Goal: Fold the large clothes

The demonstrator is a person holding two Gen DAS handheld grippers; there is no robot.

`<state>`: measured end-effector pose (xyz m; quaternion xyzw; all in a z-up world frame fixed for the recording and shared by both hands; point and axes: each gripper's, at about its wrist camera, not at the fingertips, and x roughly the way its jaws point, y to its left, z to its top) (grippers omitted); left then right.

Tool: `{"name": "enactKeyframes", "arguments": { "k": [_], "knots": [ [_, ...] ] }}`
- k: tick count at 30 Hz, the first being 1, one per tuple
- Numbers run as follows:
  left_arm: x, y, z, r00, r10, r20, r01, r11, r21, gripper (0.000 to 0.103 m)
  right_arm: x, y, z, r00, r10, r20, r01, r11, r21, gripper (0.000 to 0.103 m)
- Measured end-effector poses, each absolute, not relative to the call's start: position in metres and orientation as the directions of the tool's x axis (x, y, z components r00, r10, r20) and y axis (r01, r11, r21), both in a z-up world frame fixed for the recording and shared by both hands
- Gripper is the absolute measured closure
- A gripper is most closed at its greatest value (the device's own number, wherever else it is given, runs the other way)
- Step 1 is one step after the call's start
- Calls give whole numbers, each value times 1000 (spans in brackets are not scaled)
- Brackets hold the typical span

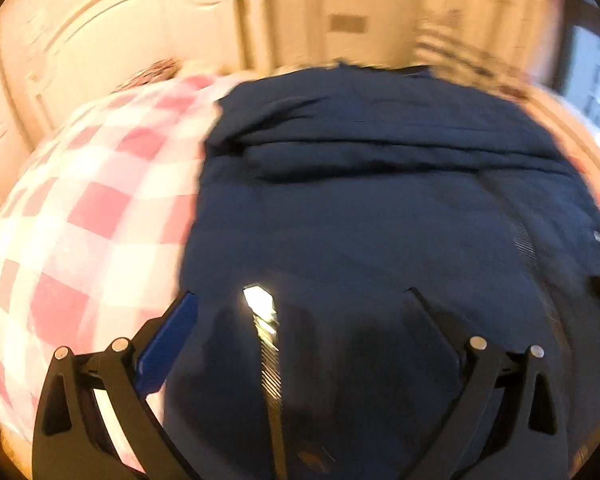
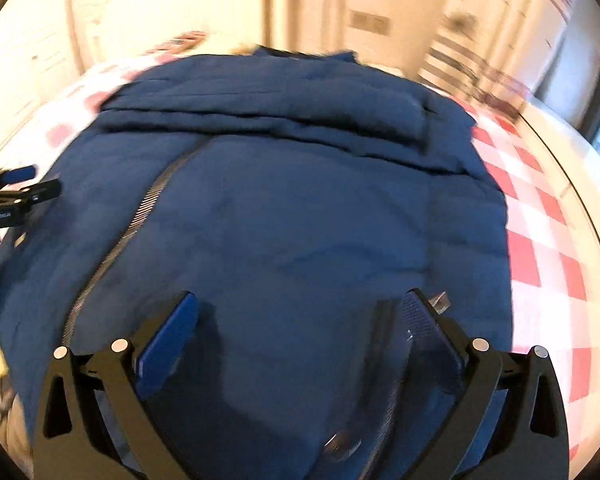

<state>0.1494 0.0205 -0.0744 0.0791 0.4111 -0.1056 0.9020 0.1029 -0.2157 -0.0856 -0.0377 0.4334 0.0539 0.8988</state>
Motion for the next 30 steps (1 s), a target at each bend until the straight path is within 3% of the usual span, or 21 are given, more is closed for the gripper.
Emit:
{"name": "enactKeyframes", "arguments": {
  "k": [3, 5, 7, 14, 19, 23, 30],
  "knots": [
    [114, 4, -79, 632, -172, -755, 364, 927, 94, 2, 77, -198, -91, 618, 87, -782, -208, 976, -56, 5],
    [96, -9, -99, 636, -119, -763, 392, 901, 185, 2, 70, -199, -103, 629, 89, -772, -207, 977, -56, 5],
    [87, -3, -104, 680, -146, -718, 370, 914, 165, 2, 68, -202, -104, 639, 103, -763, -199, 979, -35, 4],
    [83, 21, -102, 605, -170, -778, 383, 919, 98, 2, 41, -210, -99, 597, 81, -798, -220, 973, -66, 5],
    [47, 76, -92, 648, -192, -737, 350, 935, 64, 2, -33, -258, -100, 664, 136, -735, -140, 989, 57, 5],
    [19, 103, -102, 632, -170, -756, 359, 929, 92, 2, -79, -284, -121, 638, 154, -755, -100, 988, 117, 5],
    [-17, 143, -132, 571, -186, -800, 293, 956, -13, 2, -82, -320, -159, 633, 270, -726, -9, 940, 342, 5]
  ]
}}
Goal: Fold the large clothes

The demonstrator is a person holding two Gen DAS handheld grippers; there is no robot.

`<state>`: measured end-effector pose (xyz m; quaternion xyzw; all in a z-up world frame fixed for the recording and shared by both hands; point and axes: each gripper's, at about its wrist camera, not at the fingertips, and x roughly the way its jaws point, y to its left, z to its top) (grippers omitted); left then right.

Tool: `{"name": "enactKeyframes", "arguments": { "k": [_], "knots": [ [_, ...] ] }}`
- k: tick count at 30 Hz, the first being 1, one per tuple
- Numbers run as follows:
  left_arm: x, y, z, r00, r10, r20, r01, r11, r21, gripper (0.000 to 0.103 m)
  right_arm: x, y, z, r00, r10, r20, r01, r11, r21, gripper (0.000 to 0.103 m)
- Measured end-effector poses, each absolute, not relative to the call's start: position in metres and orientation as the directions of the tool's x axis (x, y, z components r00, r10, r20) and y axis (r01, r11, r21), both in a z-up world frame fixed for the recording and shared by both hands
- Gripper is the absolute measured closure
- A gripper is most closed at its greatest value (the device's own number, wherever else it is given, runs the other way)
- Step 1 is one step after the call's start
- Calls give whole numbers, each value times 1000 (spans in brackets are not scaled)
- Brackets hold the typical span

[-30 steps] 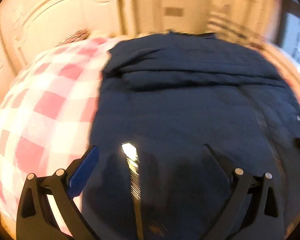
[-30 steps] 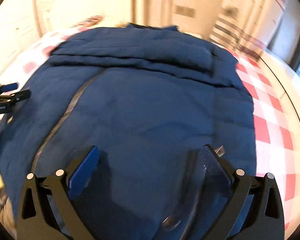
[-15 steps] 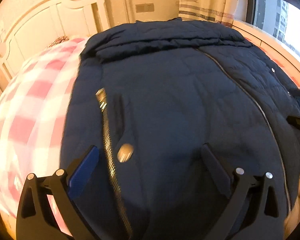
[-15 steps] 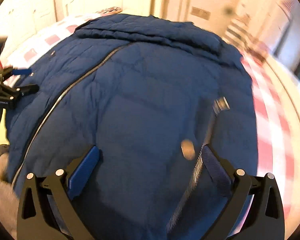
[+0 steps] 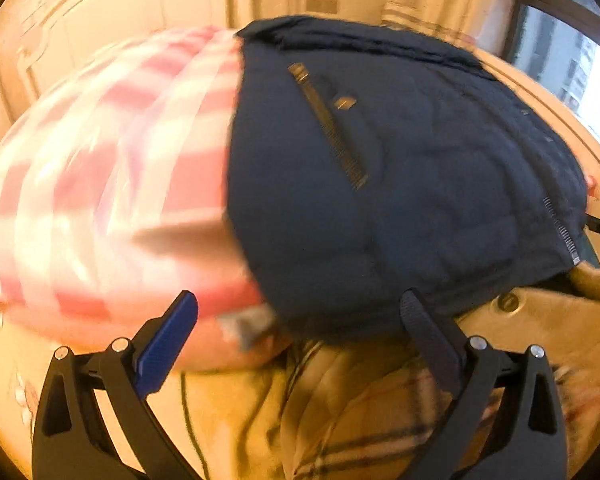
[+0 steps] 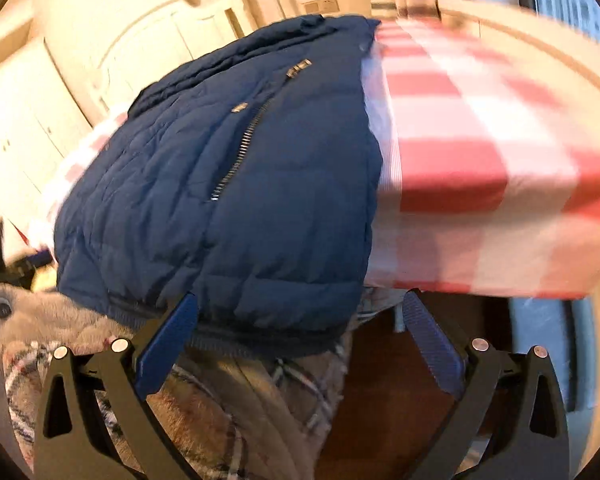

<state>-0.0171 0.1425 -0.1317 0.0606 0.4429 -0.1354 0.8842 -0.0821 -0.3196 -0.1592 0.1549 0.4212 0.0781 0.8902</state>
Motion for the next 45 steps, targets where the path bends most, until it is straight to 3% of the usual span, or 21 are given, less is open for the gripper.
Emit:
{"name": "enactKeyframes", "arguments": {
  "k": [5, 8, 12, 16, 21, 23, 25, 26, 27, 29, 30, 33, 39, 45],
  "knots": [
    [-11, 150, -143, 561, -204, -803, 237, 968, -81, 3, -69, -317, -179, 637, 363, -680, -32, 894, 447, 7],
    [-8, 144, -135, 587, -221, -779, 264, 962, -75, 3, -69, -304, -177, 641, 373, -671, -76, 901, 428, 10],
    [1, 134, -136, 590, -257, -765, 295, 951, -92, 3, -78, -304, -174, 648, 369, -666, -89, 905, 415, 24],
    [14, 140, -149, 547, -307, -779, 275, 945, -179, 4, -82, -309, -176, 652, 375, -659, -81, 898, 432, 24],
    [19, 159, -148, 543, -413, -731, 268, 911, -315, 4, -73, -311, -185, 647, 413, -641, -68, 869, 490, 12],
    [21, 148, -144, 543, -414, -730, 299, 908, -293, 14, -70, -310, -187, 646, 421, -637, -68, 862, 502, 12],
    [22, 131, -143, 540, -383, -750, 340, 914, -223, 24, -72, -307, -186, 653, 412, -636, -79, 872, 483, 22],
    [20, 126, -142, 548, -365, -753, 353, 917, -188, 39, -76, -306, -183, 657, 414, -629, -99, 875, 473, 36],
    [15, 122, -139, 561, -356, -747, 370, 916, -158, 49, -81, -304, -180, 666, 403, -627, -111, 885, 452, 55],
    [0, 118, -128, 594, -328, -734, 384, 918, -99, 80, -96, -296, -169, 691, 364, -624, -140, 915, 379, 71],
    [-9, 117, -118, 624, -313, -716, 379, 922, -73, 82, -102, -290, -164, 700, 342, -627, -151, 929, 338, 78],
    [-27, 118, -87, 709, -295, -640, 368, 930, -20, 87, -121, -278, -140, 741, 289, -606, -154, 952, 266, 82],
    [-50, 123, -22, 797, -379, -471, 395, 916, -69, 89, -152, -287, -88, 858, 292, -424, -175, 940, 293, 87],
    [-84, 137, 16, 832, -420, -362, 423, 903, -75, 89, -180, -291, -27, 918, 307, -253, -235, 932, 277, 87]
  ]
}}
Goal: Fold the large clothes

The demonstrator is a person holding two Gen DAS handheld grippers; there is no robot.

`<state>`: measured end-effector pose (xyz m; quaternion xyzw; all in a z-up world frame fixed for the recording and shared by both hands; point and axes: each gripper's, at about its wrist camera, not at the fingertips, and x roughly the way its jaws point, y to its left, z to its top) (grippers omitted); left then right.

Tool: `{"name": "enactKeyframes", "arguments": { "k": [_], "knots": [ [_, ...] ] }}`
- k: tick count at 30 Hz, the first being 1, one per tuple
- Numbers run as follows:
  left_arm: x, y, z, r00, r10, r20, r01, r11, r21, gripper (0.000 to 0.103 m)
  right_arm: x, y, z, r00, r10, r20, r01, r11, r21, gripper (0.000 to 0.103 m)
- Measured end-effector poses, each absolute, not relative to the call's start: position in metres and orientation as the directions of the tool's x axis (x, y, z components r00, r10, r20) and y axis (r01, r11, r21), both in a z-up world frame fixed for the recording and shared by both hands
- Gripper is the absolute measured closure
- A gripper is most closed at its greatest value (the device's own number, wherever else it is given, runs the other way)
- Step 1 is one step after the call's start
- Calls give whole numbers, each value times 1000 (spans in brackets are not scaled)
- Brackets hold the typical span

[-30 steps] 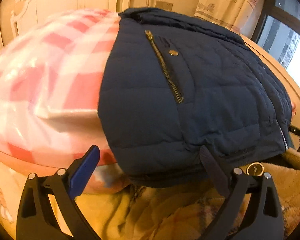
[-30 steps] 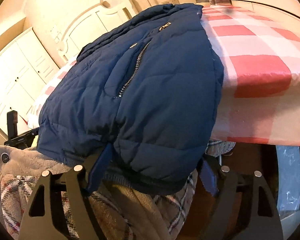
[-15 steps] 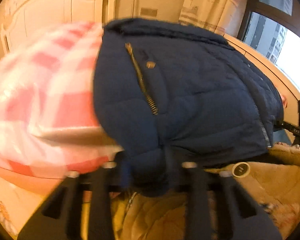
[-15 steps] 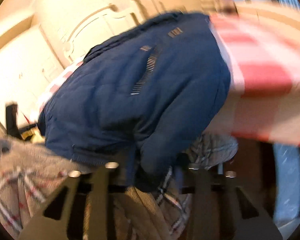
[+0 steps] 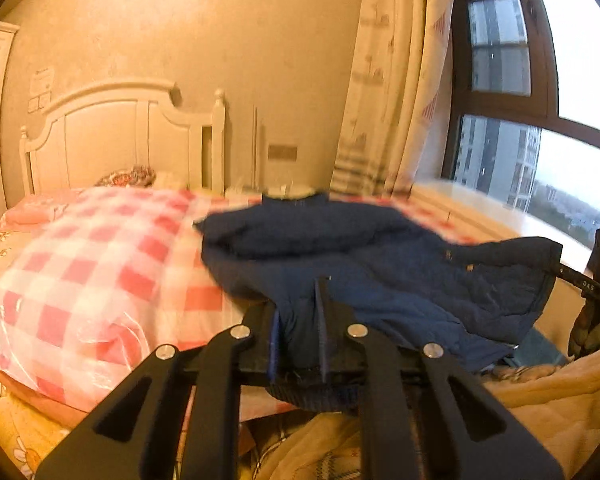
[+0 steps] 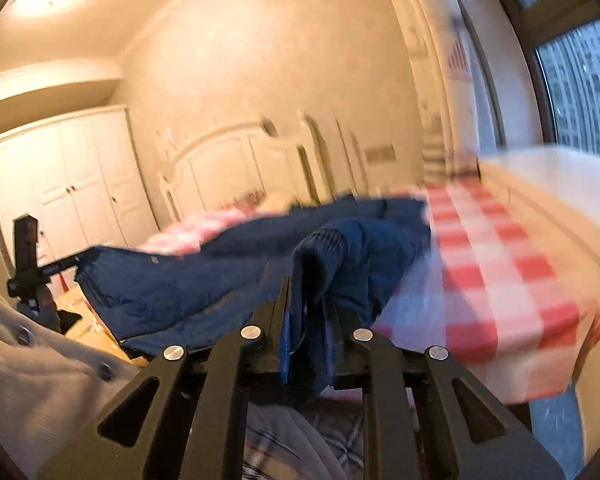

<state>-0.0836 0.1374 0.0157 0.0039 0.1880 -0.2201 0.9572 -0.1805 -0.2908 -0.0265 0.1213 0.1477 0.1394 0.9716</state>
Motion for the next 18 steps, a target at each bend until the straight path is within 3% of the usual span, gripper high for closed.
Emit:
{"name": "enactKeyframes", "arguments": {
  "k": [9, 14, 18],
  "knots": [
    [-92, 191, 60, 848, -470, -246, 423, 879, -221, 89, -175, -265, 35, 901, 421, -107, -389, 891, 234, 87],
    [-25, 184, 87, 834, -474, -282, 414, 876, -247, 87, -76, -266, 66, 906, 393, -159, -358, 910, 211, 87],
    [73, 162, 96, 829, -397, -393, 325, 915, -240, 87, 31, -281, 73, 909, 326, -261, -259, 930, 263, 87]
  ]
}}
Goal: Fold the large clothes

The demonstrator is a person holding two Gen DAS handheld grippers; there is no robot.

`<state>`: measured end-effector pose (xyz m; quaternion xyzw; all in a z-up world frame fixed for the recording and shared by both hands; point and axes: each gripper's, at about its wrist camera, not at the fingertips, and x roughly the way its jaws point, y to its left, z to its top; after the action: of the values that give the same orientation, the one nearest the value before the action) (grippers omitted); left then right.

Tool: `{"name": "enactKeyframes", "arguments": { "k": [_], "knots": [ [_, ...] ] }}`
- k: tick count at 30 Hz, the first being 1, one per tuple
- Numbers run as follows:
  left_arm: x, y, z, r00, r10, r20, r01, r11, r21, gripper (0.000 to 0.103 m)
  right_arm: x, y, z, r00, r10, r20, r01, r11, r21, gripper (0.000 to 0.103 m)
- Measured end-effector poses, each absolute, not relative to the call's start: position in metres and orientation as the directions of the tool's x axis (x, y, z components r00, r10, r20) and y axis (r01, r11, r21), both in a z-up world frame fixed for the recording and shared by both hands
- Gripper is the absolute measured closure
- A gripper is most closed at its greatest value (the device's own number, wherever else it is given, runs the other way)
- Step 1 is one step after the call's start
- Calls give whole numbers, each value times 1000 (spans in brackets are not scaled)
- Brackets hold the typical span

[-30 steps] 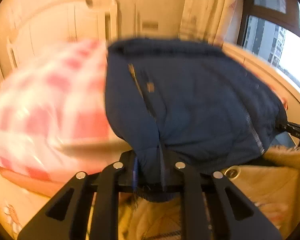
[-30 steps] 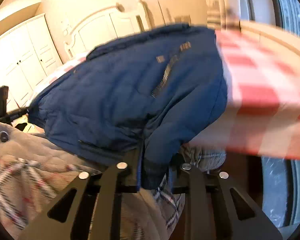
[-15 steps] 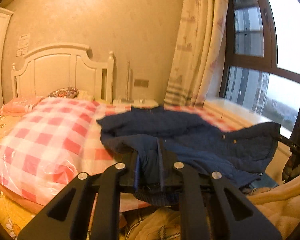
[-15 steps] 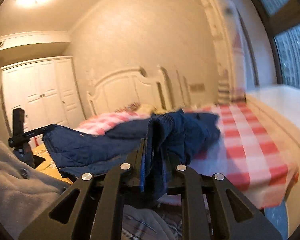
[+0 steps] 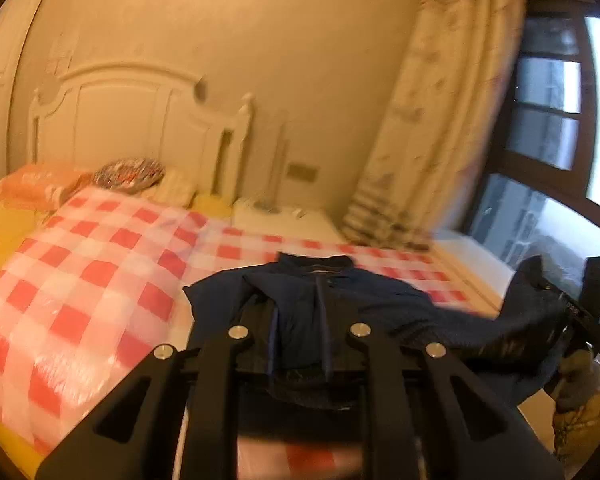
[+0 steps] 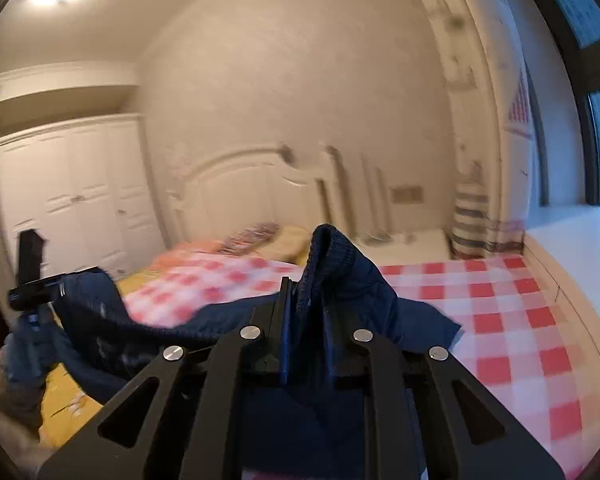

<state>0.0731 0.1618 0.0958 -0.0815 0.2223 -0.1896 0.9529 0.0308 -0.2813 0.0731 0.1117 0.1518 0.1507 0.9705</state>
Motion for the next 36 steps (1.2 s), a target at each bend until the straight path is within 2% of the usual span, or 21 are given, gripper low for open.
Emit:
{"name": "enactKeyframes", "arguments": {
  "k": [3, 7, 9, 10, 11, 13, 14, 15, 19, 21, 26, 30, 31, 32, 33, 35, 36],
  "knots": [
    [163, 146, 80, 804, -304, -511, 195, 947, -256, 83, 99, -291, 58, 898, 268, -349, -162, 939, 304, 86],
    [249, 136, 38, 739, -218, -638, 69, 966, -250, 76, 185, -301, 12, 831, 177, -527, -12, 953, 302, 86],
    [277, 143, 13, 701, -189, -688, 3, 965, -261, 59, 202, -309, -12, 778, 210, -593, 19, 934, 356, 85],
    [280, 149, 6, 703, -185, -687, -8, 964, -267, 39, 207, -314, -20, 756, 235, -611, 24, 923, 385, 83],
    [283, 156, 1, 710, -179, -681, -16, 963, -269, 28, 210, -319, -28, 738, 252, -627, 31, 914, 404, 79],
    [284, 172, -1, 725, -188, -663, -2, 962, -275, 21, 207, -329, -37, 730, 256, -634, 26, 916, 400, 61],
    [283, 181, 0, 734, -187, -652, 5, 962, -272, 17, 205, -335, -42, 728, 248, -639, 28, 921, 389, 40],
    [282, 190, 2, 744, -181, -643, 5, 964, -265, 15, 204, -339, -45, 730, 241, -640, 31, 923, 384, 24],
    [290, 194, 6, 707, -286, -646, 132, 952, -277, 13, 207, -346, -50, 720, 277, -636, -11, 921, 389, 23],
    [292, 177, 3, 667, -331, -668, 231, 944, -237, 13, 211, -338, -48, 703, 299, -645, -45, 924, 379, 23],
    [303, 137, -14, 624, -287, -727, 310, 945, -107, 12, 240, -318, -54, 633, 332, -700, -120, 935, 335, 23],
    [317, 125, -35, 591, -260, -764, 298, 950, -92, 12, 245, -321, -63, 625, 357, -694, -128, 924, 360, 24],
    [320, 124, -42, 587, -242, -772, 286, 955, -82, 12, 242, -322, -64, 636, 365, -681, -134, 920, 368, 28],
    [322, 125, -47, 591, -226, -774, 264, 961, -79, 19, 237, -324, -63, 655, 368, -660, -142, 918, 370, 45],
    [320, 129, -48, 608, -229, -760, 245, 965, -94, 26, 232, -325, -61, 676, 354, -646, -138, 922, 361, 69],
    [309, 134, -38, 659, -207, -723, 204, 975, -93, 78, 214, -325, -48, 731, 316, -604, -130, 935, 331, 79],
    [301, 137, -28, 674, -241, -698, 206, 969, -135, 84, 204, -321, -37, 759, 296, -579, -141, 944, 298, 84]
  ]
}}
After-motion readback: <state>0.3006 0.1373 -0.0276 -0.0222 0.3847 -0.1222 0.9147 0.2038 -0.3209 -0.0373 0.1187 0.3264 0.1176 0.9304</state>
